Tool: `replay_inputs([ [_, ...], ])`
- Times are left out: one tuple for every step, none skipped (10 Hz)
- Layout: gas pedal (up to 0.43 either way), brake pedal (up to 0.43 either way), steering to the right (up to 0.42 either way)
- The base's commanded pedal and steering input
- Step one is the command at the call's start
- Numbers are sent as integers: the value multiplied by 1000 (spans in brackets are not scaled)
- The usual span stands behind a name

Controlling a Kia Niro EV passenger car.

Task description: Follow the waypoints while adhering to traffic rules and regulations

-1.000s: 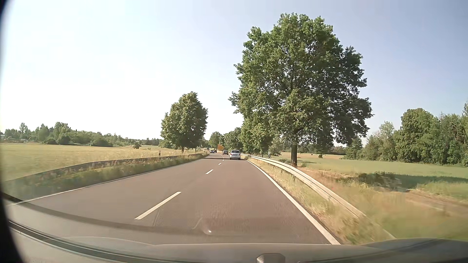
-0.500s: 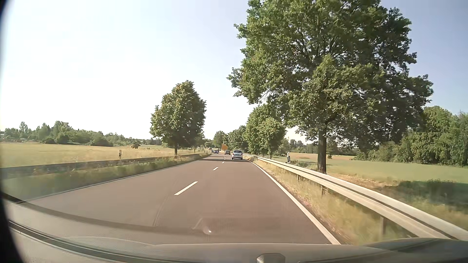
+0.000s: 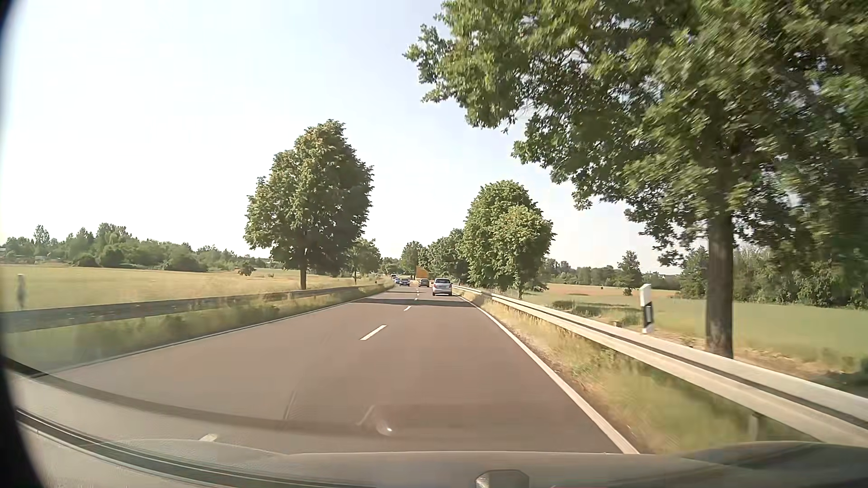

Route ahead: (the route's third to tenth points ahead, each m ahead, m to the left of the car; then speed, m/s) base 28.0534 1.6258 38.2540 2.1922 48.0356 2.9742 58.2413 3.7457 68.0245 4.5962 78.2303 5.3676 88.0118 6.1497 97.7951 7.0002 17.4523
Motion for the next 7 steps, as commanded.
replay_inputs([
  [8, 18, -3],
  [8, 18, -3],
  [8, 18, -4],
  [8, 18, -4],
  [8, 18, -4],
  [8, 18, -4],
  [8, 18, -4],
])
